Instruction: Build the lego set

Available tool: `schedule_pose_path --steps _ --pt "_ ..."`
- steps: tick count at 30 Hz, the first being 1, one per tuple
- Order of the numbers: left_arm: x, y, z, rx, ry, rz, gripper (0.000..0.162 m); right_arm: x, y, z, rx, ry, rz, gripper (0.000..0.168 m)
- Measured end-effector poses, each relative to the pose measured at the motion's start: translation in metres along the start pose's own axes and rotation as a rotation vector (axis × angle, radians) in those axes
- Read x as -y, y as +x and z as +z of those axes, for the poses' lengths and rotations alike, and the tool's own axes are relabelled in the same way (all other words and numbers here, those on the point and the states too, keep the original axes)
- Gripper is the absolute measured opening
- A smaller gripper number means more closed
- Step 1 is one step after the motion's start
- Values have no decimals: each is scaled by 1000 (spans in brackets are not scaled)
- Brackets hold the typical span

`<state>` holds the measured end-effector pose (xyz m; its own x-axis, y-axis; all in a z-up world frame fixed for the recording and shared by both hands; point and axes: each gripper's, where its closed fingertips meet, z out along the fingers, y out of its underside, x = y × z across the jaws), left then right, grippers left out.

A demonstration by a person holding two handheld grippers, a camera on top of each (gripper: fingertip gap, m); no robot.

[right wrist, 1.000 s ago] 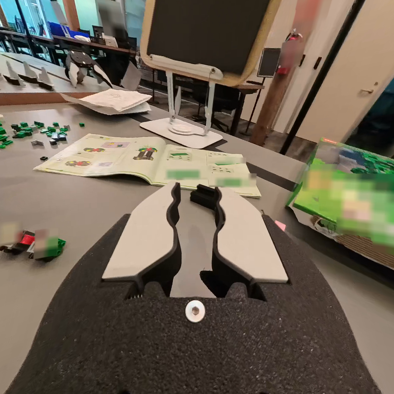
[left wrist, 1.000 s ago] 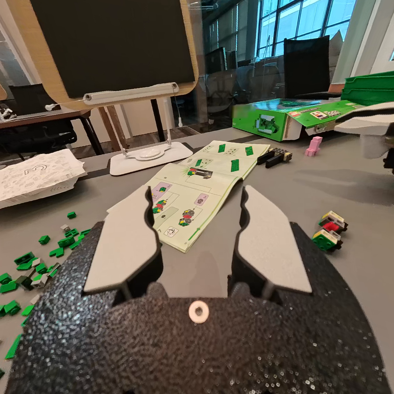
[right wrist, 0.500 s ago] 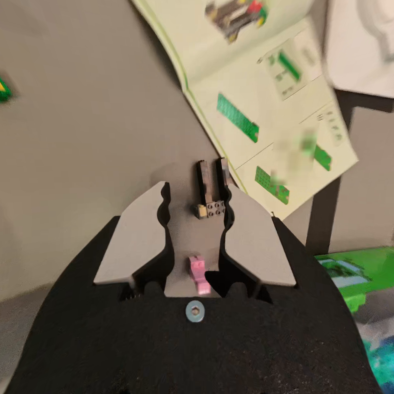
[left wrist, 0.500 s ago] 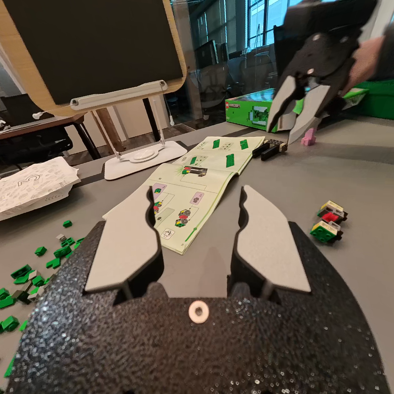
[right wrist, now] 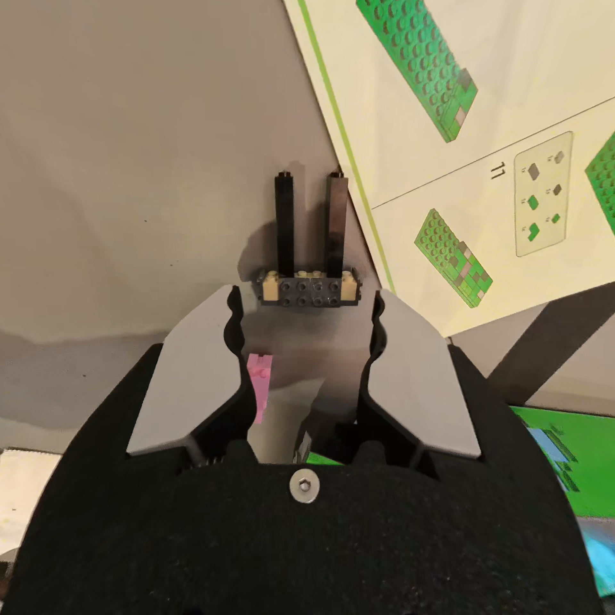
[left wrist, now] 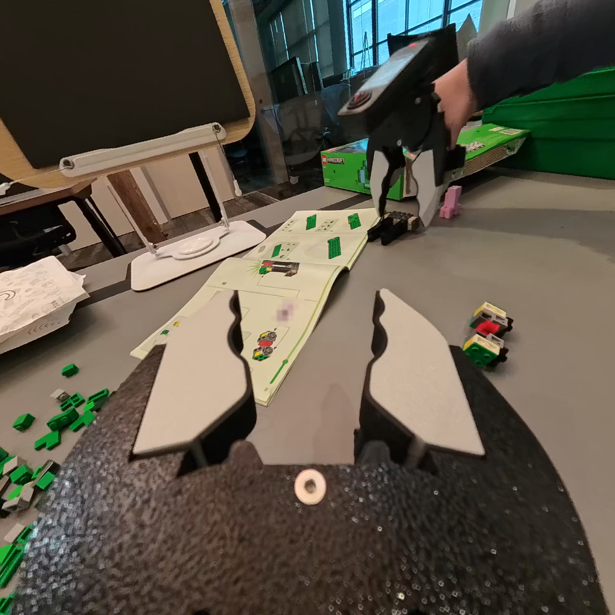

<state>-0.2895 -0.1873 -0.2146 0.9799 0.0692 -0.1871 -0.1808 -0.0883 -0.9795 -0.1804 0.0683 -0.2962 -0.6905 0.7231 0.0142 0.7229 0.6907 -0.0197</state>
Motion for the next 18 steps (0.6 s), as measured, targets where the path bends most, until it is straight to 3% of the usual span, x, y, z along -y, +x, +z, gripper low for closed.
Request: schedule_pose_path --steps 3,6,13,18 --pt "0 1 0 -7 -3 3 77 1 2 4 -2 3 -8 60" --pt "-1 2 1 -14 -6 -1 78 2 0 2 -21 38 22 60" --pt "3 6 7 -54 -4 -116 83 52 -22 -33 -180 437 127 59" --pt "11 19 15 -124 -11 -215 82 71 -42 -25 -236 512 133 59"
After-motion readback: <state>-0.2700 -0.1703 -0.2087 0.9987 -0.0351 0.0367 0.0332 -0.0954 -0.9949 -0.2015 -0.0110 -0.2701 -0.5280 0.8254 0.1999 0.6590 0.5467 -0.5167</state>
